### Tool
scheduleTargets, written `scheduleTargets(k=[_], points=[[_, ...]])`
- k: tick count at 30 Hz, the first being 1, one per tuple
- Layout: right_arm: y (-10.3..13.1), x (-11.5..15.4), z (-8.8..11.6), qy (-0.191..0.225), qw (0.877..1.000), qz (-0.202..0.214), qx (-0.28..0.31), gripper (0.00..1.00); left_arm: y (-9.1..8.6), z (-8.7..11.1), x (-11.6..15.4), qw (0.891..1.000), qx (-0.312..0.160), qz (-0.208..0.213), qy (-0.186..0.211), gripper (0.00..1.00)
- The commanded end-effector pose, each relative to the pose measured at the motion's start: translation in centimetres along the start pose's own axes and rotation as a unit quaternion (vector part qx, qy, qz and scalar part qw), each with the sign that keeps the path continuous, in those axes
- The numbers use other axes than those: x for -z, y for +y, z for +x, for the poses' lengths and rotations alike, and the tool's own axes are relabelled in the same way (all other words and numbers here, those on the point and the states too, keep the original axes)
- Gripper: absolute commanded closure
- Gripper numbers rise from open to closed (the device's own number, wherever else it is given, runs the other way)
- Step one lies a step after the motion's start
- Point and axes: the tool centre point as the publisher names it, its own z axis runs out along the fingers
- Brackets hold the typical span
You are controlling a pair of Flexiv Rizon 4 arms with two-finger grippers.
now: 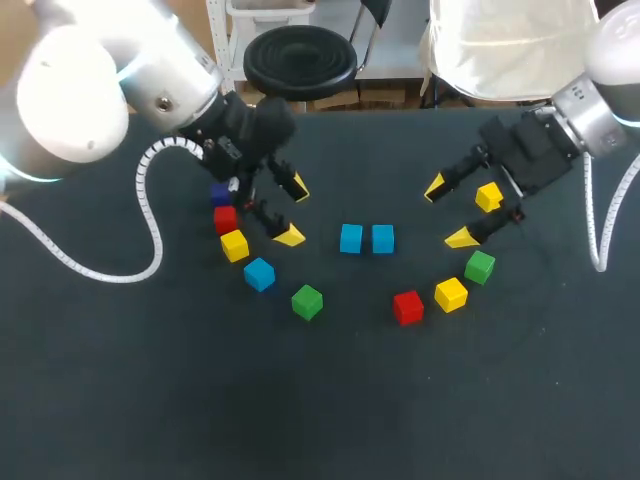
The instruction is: Place the blue cubes, place green cubes on the blue cubes, place the yellow cubes on the green cubes, then place the red cubes on the yellow cubes, and place purple cube on the red cubes.
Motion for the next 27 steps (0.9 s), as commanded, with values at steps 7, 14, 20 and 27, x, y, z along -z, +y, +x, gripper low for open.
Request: scheduleTargets(k=[7,14,20,27], points=[[0.0,0.0,0.0,-0.001,1.000,-0.001,0.000,0.00,0.4,-0.1,-0.1,1.000,0.000,0.004,0.003,0.00],[-0.1,0.0,-0.1,-0.002,1.000,0.000,0.001,0.00,0.4,-0.1,-0.1,1.000,0.000,0.004,0.003,0.00],[-0.9,0.0,-0.3,0.001,1.000,0.003,-0.003,0.00,0.4,-0.1,-0.1,1.000,0.000,0.004,0.003,0.00],[-1.7,0.2,-0.5,0.009,1.000,0.001,-0.001,0.00,0.4,-0.1,-0.1,1.000,0.000,0.004,0.003,0.00]])
